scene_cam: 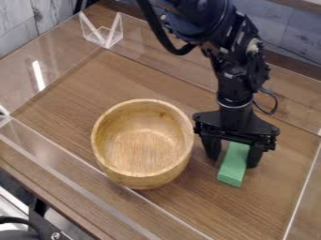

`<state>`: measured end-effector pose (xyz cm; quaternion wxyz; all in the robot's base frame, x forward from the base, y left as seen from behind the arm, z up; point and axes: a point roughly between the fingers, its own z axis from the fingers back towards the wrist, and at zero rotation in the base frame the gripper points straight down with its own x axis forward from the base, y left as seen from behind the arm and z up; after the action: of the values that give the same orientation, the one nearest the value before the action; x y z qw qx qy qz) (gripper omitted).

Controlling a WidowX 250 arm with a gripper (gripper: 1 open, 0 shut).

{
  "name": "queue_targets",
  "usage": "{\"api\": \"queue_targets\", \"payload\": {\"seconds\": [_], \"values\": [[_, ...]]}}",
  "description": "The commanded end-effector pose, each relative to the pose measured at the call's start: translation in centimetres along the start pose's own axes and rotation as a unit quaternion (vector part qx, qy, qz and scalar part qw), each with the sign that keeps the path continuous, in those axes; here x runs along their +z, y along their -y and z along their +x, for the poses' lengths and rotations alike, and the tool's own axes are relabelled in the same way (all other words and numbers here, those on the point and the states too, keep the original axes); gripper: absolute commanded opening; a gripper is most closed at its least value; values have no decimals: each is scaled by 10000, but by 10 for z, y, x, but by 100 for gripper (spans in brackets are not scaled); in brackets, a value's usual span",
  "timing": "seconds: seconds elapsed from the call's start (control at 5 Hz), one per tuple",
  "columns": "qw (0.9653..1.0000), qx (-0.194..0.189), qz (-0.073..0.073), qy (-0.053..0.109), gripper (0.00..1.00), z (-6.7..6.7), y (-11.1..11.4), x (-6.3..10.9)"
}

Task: Move green stick from inside the wooden bowl to the table next to it

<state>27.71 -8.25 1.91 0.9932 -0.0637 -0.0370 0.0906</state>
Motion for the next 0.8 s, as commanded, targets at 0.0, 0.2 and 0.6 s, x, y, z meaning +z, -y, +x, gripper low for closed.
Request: {"api": "queue_targets", "payload": {"seconds": [0.0, 0.2, 0.6], "values": [[9999, 42, -36, 147, 0, 8, 0, 7], [9999, 32, -16, 105, 0, 5, -2, 7], [10000, 0, 24, 6, 0, -2, -4, 8]]}}
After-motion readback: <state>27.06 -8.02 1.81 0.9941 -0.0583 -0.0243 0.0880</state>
